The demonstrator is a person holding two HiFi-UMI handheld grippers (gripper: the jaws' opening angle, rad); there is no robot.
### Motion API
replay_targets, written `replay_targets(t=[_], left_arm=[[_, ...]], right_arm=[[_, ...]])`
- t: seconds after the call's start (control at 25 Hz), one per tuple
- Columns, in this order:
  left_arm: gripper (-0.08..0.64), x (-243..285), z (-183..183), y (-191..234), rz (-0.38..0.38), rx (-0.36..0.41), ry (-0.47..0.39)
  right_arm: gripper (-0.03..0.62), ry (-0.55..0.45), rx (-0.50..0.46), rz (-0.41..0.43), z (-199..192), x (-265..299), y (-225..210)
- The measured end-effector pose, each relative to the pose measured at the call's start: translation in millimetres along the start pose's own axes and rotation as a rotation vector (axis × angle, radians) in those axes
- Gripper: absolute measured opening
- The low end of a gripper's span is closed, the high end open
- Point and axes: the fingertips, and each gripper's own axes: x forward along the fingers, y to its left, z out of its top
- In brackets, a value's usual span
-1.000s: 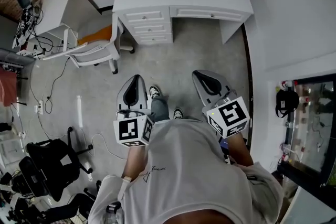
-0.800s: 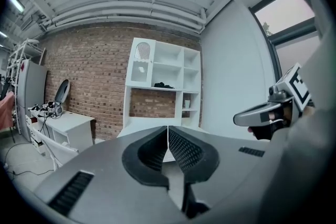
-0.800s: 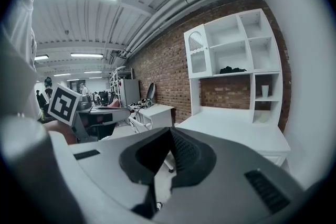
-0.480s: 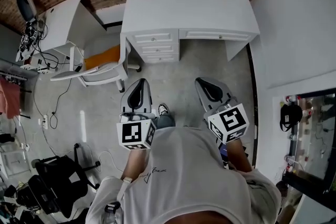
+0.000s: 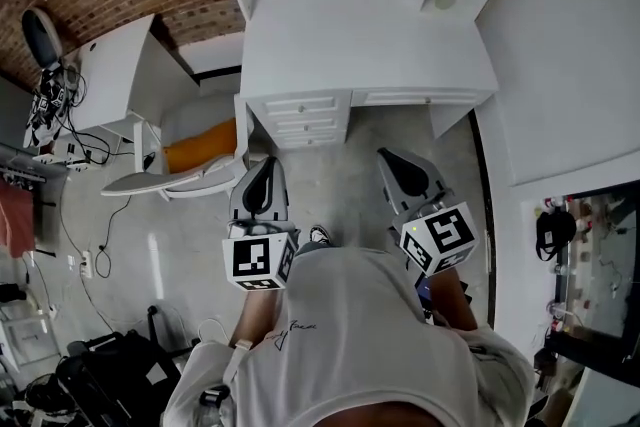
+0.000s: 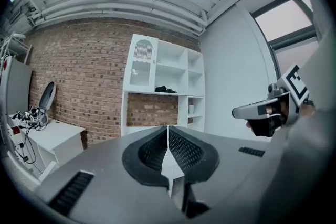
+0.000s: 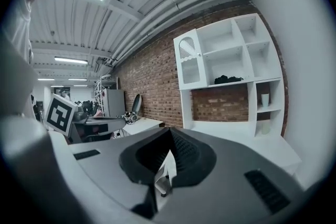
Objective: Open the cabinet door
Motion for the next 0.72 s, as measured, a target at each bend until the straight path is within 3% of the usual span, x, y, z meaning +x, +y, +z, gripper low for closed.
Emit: replay_targets(t=[0.4, 0.6, 0.72], left_arm=[[0.017, 31, -7, 58, -0.033, -0.038, 0.006], [0.017, 38, -10, 62, 0.001, 0.089, -0.006], [0.017, 49, -24, 66, -0.006, 0.045, 0.031]], right_arm=[[0.023, -0.009, -0.032, 0.027, 12, 56, 20], [0.023, 0.042, 0.005, 0.055, 1, 71, 20], [0.023, 0.067, -0.018, 0.060, -1, 88, 14]])
